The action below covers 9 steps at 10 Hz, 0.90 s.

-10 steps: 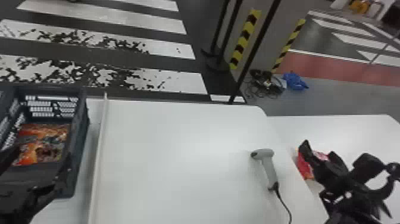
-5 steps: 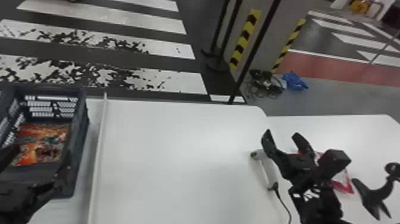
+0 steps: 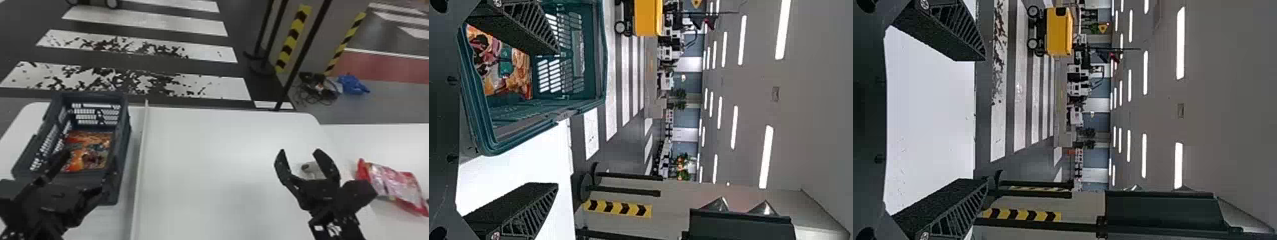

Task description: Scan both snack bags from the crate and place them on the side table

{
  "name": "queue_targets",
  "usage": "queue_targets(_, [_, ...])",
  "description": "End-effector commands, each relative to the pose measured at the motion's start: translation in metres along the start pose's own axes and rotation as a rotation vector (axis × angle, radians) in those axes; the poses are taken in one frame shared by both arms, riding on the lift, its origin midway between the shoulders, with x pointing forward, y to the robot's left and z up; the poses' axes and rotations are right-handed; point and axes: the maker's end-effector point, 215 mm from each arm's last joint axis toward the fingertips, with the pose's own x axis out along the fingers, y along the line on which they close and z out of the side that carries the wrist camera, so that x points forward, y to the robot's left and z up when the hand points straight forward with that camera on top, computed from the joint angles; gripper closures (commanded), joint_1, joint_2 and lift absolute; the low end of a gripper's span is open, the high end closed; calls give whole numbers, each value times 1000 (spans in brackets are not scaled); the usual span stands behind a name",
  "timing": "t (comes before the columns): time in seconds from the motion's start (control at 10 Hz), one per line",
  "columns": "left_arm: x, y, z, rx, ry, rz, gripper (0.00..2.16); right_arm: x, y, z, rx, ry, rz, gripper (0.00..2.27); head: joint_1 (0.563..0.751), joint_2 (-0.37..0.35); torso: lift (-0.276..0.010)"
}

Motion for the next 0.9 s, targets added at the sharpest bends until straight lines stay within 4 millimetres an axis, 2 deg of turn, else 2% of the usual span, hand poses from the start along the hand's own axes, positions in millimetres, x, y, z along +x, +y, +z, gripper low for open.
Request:
queue_targets(0.0, [1, -3, -1, -1, 1, -1, 53, -7, 23, -6, 17, 0, 8, 56, 695, -192, -98])
queue_targets(0.2, [1, -5, 2, 6, -8, 6, 56, -9, 26, -10, 15, 2, -2, 60, 695, -166, -98])
queue_targets(0.4, [3, 1, 23, 37, -10, -3, 73, -13, 25, -14, 15, 11, -3, 60, 695, -161, -98])
queue_targets(0.5, [5, 8, 23, 44, 36, -13, 76, -14, 20, -19, 25, 21, -12, 60, 695, -160, -98])
queue_targets(0.8, [20, 48, 31, 66, 161, -8, 76, -20, 6, -26, 28, 41, -34, 60, 695, -144, -98])
